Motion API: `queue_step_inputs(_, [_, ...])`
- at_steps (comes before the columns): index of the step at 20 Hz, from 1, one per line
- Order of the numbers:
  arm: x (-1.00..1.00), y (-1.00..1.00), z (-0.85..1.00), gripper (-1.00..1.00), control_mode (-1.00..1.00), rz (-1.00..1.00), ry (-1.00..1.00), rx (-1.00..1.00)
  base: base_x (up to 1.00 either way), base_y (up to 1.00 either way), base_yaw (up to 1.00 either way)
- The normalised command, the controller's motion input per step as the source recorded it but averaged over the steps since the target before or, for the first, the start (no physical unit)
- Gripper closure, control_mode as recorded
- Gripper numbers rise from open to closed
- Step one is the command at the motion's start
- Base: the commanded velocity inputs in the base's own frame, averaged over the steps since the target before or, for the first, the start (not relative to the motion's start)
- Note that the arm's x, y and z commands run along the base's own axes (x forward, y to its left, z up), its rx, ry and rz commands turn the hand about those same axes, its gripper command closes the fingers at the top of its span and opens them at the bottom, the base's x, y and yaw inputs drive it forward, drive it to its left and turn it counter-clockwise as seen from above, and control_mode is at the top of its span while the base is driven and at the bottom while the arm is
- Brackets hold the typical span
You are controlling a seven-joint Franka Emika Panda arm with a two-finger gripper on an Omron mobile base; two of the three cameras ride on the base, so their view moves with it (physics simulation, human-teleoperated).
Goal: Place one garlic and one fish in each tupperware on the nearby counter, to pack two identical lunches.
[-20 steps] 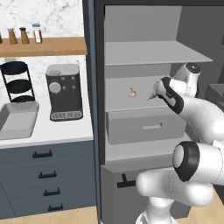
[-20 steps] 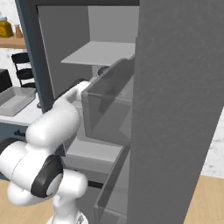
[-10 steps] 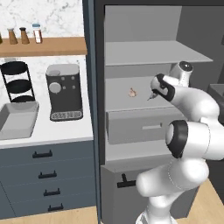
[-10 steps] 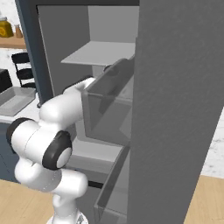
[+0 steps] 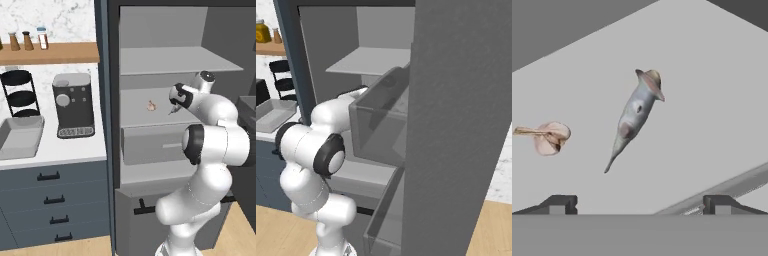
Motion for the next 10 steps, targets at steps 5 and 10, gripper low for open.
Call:
queue_step_inputs(5, [0.32, -0.06, -0.22, -1.0, -1.0, 0.0, 0.0, 0.0, 0.0, 0.0, 0.0])
queue_step_inputs(10, [0.37, -0.08, -0.2, -1.0, -1.0, 0.0, 0.0, 0.0, 0.0, 0.0, 0.0])
